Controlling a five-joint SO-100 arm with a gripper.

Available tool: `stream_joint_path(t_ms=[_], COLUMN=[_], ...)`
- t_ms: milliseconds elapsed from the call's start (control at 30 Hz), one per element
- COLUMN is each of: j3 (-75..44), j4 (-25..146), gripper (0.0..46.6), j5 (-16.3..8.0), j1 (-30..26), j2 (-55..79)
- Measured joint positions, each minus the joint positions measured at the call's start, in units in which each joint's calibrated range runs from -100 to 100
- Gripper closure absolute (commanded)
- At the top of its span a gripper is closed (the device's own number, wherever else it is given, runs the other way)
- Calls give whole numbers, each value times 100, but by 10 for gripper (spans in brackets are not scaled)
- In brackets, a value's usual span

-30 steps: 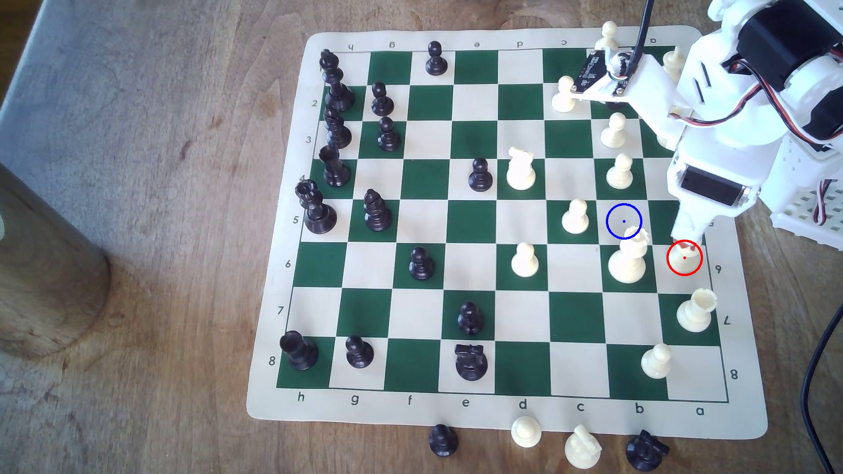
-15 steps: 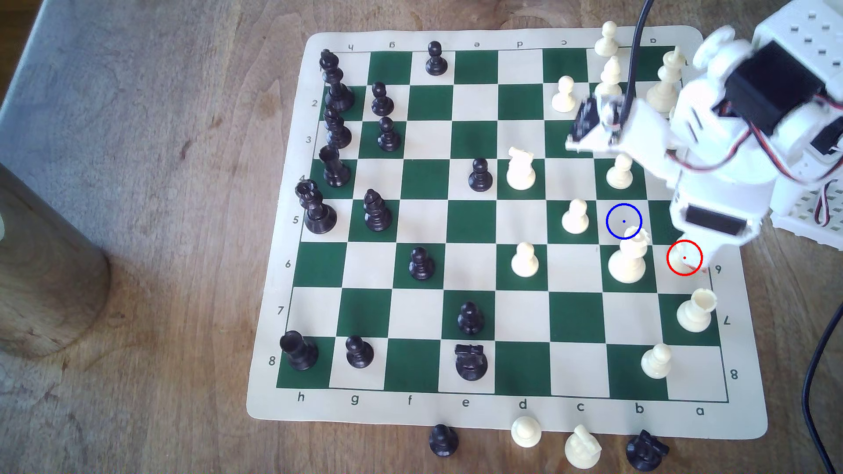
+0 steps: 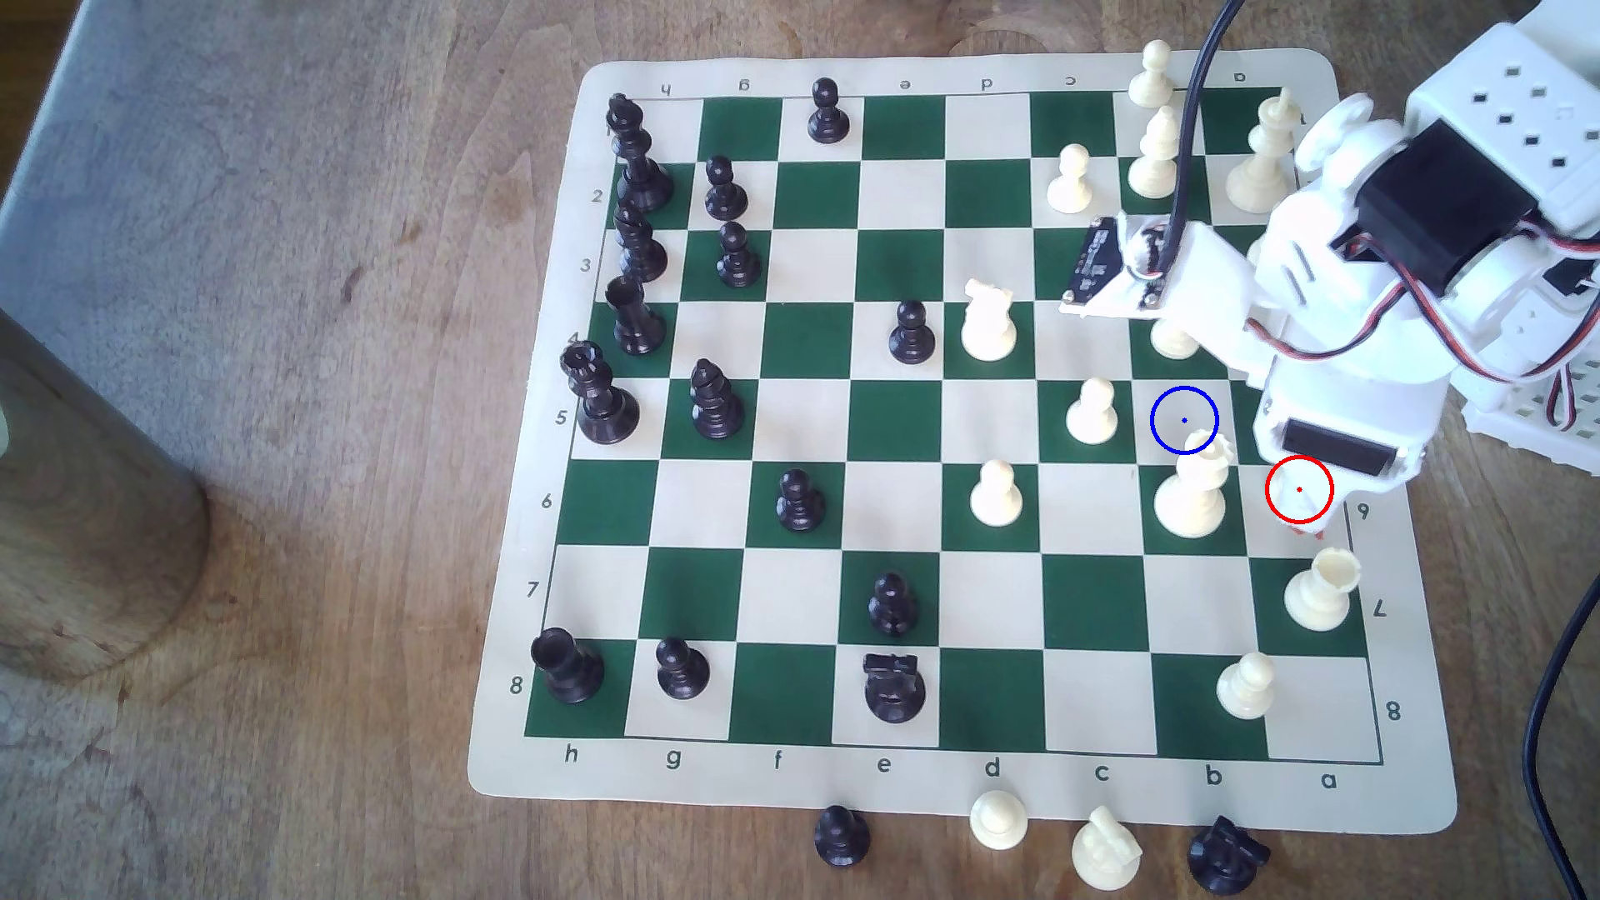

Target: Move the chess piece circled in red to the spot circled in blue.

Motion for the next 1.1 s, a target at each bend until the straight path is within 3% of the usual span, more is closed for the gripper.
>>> stream_joint_path(t_ms=[300, 333, 400, 467, 900, 1100], j3=[0, 0, 0, 0, -18, -1112], j4=[-120, -120, -120, -120, 255, 1458], gripper=[325, 344, 433, 464, 464, 464], j5=[-20, -20, -20, -20, 147, 181], j1=[-103, -103, -103, -103, -192, 7], j2=[168, 168, 168, 184, -176, -846])
